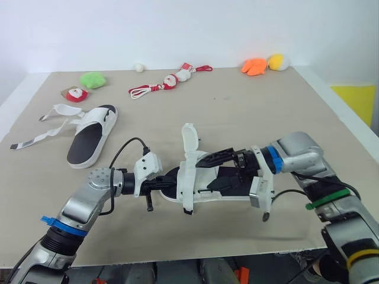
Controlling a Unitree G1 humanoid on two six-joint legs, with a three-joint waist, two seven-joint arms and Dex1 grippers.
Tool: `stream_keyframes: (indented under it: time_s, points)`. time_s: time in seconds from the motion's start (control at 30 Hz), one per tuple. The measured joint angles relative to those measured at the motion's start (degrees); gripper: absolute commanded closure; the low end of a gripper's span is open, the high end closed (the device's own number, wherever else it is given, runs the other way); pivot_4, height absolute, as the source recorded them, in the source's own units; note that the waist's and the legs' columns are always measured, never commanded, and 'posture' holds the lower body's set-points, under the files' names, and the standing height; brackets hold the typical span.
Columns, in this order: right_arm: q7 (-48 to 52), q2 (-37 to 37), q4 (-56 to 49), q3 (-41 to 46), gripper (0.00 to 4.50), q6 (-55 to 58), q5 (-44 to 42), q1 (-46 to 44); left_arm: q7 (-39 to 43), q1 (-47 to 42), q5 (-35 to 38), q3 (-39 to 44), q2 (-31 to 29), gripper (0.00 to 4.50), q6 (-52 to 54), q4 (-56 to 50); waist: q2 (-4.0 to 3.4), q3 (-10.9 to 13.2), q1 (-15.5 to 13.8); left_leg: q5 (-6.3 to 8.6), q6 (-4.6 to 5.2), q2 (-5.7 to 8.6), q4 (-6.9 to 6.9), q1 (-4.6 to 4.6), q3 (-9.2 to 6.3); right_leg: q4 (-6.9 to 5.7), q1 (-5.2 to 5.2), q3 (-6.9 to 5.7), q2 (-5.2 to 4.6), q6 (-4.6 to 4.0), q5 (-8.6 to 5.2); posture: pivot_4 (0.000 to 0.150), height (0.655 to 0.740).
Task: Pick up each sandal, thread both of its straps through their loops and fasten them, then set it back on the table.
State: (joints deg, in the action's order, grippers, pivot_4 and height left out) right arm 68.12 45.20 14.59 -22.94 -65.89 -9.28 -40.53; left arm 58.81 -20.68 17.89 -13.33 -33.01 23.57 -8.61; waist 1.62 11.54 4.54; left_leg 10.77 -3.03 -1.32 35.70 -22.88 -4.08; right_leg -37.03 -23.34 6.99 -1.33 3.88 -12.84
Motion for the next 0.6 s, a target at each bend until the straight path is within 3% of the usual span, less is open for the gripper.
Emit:
stream_keyframes:
  time_s: [0.17, 0.3, 0.43, 0.6]
  points:
    - [-5.50, 8.85, -19.29, 1.22, 0.08, 32.32, -17.31, 12.73, 0.53, 0.09, 0.07, -0.01, -0.28, 4.50, 0.06, -0.18, -0.08, -0.03, -0.15, 0.07, 0.10, -0.02, -0.16, 0.09, -0.01, -0.09, -0.02, 0.01, 0.00, -0.10, -0.19, 0.150, 0.7400]
    - [-16.11, 23.31, -37.17, 4.71, 0.08, 72.05, -47.50, 15.96, 0.31, 0.55, 0.10, 0.19, -0.21, 4.50, 0.31, -0.35, -0.14, -0.08, -0.28, 0.07, 0.10, -0.01, -0.10, 0.12, -0.02, -0.15, 0.01, -0.01, -0.03, -0.10, -0.20, 0.150, 0.7400]
    - [-26.48, 25.38, -41.41, 7.24, 0.08, 97.62, -70.23, 12.67, 0.20, 0.81, 0.09, 0.24, -0.10, 4.50, 0.76, -0.28, 0.23, -0.29, -0.23, 0.07, 0.10, -0.15, -0.05, 0.21, 0.05, -0.13, 0.02, -0.09, 0.02, -0.13, -0.18, 0.150, 0.7400]
    - [-38.30, 22.67, -38.52, 7.22, 0.08, 116.06, -81.96, 7.04, 0.48, 0.78, 0.12, 0.22, -0.07, 4.50, 1.08, -0.56, 0.25, -0.31, -0.24, 0.09, 0.07, -0.12, -0.04, 0.08, 0.15, 0.01, -0.05, -0.06, -0.02, -0.13, -0.18, 0.150, 0.7400]
